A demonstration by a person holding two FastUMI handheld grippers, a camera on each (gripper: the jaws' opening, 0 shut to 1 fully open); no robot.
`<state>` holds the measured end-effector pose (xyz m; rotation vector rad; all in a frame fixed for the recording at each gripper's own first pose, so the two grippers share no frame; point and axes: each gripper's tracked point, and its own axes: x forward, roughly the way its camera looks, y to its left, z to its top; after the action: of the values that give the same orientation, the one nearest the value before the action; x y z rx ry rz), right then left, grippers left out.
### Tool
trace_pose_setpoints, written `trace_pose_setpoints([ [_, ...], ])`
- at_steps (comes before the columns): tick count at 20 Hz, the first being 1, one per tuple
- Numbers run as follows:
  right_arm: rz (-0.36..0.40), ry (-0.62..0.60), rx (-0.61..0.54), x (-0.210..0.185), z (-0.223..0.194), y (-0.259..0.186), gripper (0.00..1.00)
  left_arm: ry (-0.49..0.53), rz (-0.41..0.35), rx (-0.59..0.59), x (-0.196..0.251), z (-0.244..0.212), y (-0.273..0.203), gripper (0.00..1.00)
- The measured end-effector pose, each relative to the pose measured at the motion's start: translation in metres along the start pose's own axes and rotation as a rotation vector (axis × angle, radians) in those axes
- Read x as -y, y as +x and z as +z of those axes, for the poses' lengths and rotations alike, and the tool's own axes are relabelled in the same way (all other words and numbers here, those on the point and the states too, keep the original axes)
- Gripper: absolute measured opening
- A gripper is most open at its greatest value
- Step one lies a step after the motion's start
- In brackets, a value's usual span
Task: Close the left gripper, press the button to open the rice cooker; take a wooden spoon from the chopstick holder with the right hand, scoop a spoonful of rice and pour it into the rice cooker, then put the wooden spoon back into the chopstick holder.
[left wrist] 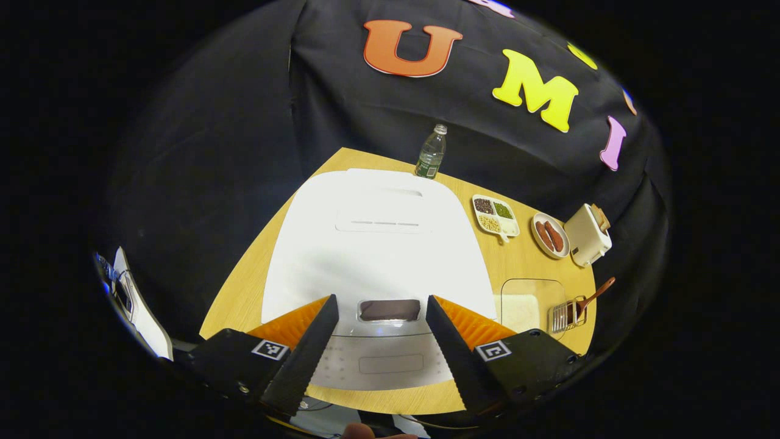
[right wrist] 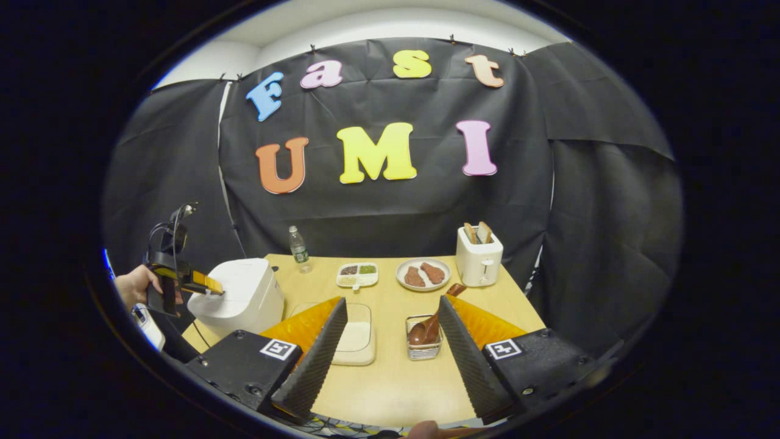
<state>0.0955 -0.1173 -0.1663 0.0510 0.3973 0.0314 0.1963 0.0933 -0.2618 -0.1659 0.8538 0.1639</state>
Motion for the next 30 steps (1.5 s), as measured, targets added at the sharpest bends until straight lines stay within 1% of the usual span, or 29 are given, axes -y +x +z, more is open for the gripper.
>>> trace_pose_setpoints([
  [3,0.04,0.008,-0.004,-0.005,0.0,0.012,0.97,0.051,0.03,0.002,-0.002,-0.005,0.001,0.97],
  [4,0.054,0.01,-0.005,-0.007,0.0,0.016,0.98,0.068,0.039,0.029,-0.001,-0.003,0.002,0.97],
  [6,0.08,0.014,-0.01,-0.008,-0.002,0.025,0.98,0.073,0.039,0.036,-0.001,-0.004,0.002,0.97],
  [9,0.134,0.026,-0.028,-0.01,-0.005,0.036,0.98,0.065,0.051,0.029,-0.001,-0.004,0.003,0.98],
  [13,0.186,0.023,-0.025,-0.004,0.002,0.05,0.97,0.054,0.094,0.095,-0.001,0.003,0.003,0.96],
  [15,0.206,-0.001,-0.011,-0.003,0.008,0.055,0.97,0.025,0.121,0.102,-0.001,0.004,0.003,0.95],
  [16,0.216,-0.012,-0.004,-0.003,0.011,0.056,0.97,0.018,0.129,0.124,-0.002,0.008,0.001,0.96],
  [18,0.209,-0.039,0.018,0.002,0.019,0.058,0.97,0.01,0.129,0.168,0.002,0.018,-0.007,0.94],
  [22,0.167,-0.06,0.074,0.001,0.037,0.045,0.98,-0.024,0.089,0.299,0.019,0.041,-0.051,0.94],
  [24,0.162,-0.068,0.114,-0.008,0.045,0.027,0.96,-0.02,0.057,0.378,0.028,0.044,-0.092,0.94],
  [26,0.163,-0.078,0.156,-0.024,0.05,0.002,0.98,-0.016,0.018,0.463,0.042,0.047,-0.138,0.94],
  [30,0.152,-0.094,0.219,-0.06,0.048,-0.063,0.96,0.023,-0.075,0.593,0.068,0.015,-0.226,0.94],
])
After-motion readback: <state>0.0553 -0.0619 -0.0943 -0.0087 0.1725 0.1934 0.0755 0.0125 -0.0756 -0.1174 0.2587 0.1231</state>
